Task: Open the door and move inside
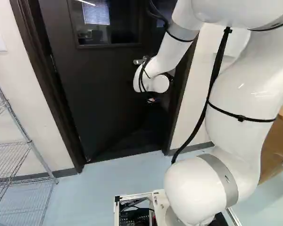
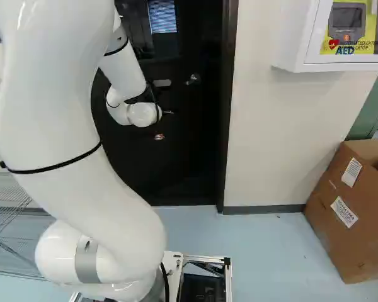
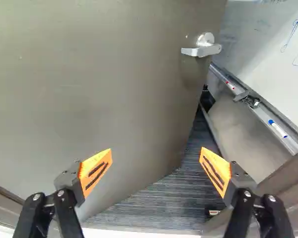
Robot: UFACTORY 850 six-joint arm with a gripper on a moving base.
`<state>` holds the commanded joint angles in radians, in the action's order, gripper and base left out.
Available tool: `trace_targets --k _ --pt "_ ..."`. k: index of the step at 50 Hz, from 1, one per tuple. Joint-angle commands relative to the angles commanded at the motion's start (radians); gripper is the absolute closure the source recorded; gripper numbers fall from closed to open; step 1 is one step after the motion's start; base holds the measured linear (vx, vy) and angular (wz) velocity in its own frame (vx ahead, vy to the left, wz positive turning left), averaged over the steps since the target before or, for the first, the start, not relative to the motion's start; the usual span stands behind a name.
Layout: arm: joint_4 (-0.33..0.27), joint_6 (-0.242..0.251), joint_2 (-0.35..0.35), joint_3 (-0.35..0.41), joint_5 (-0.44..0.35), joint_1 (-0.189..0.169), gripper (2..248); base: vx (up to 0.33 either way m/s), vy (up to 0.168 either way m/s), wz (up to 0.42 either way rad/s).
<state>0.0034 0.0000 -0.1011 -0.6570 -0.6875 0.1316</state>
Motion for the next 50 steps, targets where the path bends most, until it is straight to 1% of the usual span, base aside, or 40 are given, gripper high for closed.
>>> trace_targets --k 12,28,50 --pt "0.0 0.0 0.063 0.066 -0.004 -0.006 3 0.0 0.0 0.0" --pt "0.0 0.0 0.147 0.152 -0.004 -0.023 3 0.0 0.0 0.0" --pt "-0.006 0.0 0.222 0.223 -0.016 -0.051 3 0.0 0.0 0.0"
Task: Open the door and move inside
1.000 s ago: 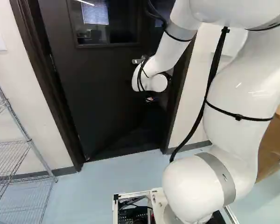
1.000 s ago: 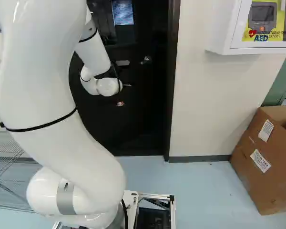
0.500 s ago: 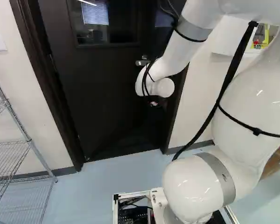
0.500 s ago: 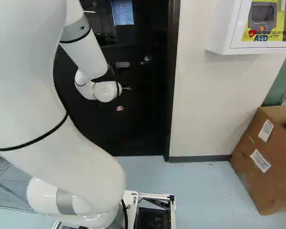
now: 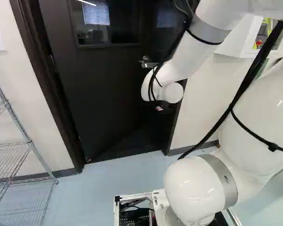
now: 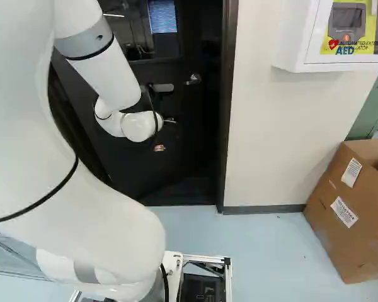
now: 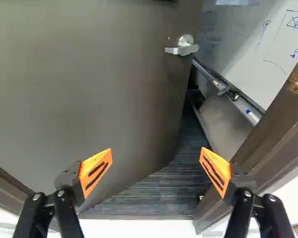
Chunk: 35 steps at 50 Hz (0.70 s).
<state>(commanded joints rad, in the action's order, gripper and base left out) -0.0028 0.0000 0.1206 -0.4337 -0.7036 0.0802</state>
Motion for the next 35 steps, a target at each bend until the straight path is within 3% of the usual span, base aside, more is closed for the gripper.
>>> trace_targets --k 35 --pt "-0.072 0.0 0.05 0.047 -0.043 -0.004 3 0.0 0.0 0.0"
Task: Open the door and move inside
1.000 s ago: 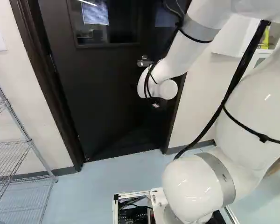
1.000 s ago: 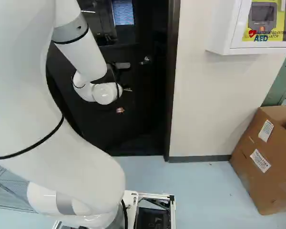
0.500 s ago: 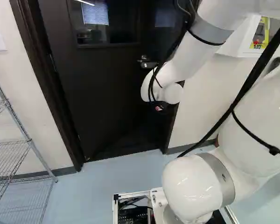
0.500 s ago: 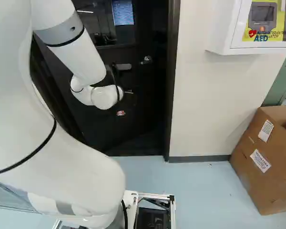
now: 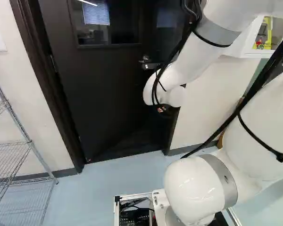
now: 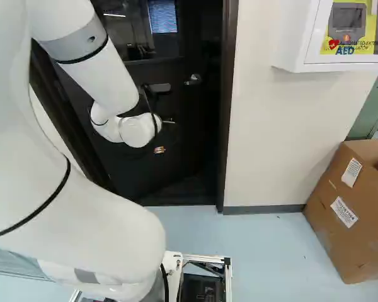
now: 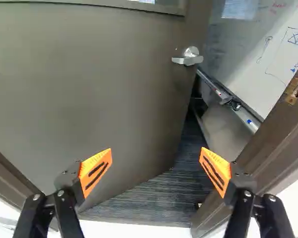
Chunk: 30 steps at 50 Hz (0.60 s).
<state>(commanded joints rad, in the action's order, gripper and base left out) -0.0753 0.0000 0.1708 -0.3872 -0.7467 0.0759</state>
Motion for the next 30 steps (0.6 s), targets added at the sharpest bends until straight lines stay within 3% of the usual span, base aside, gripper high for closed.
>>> trace_targets --k 30 --pt "-0.004 0.0 0.003 0.002 -0.001 0.0 3 0.0 0.0 0.0"
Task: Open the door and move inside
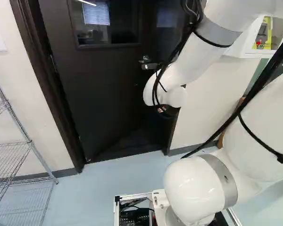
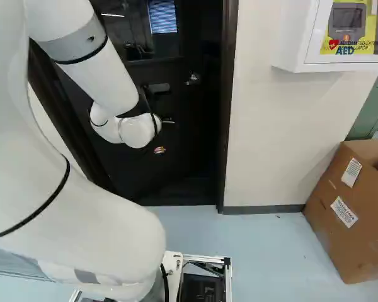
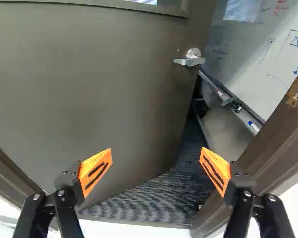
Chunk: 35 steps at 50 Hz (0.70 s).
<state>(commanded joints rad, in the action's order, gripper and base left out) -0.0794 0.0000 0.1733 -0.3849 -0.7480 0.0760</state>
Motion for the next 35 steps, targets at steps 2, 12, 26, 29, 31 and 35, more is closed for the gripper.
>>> trace_targets --k 2,12,26,29,31,35 --pt "0.0 0.0 0.0 0.0 0.0 0.0 3 0.0 0.0 0.0" --pt "0.0 0.0 0.0 0.0 0.0 0.0 3 0.0 0.0 0.0" --pt "0.0 0.0 0.0 0.0 0.0 0.0 3 0.0 0.0 0.0" --pt "0.0 0.0 0.0 0.0 0.0 0.0 3 0.028 -0.002 -0.049" --pt "0.0 0.0 0.0 0.0 0.0 0.0 3 0.044 0.003 0.009" --pt "0.0 0.0 0.0 0.0 0.0 0.0 3 0.077 0.021 -0.021"
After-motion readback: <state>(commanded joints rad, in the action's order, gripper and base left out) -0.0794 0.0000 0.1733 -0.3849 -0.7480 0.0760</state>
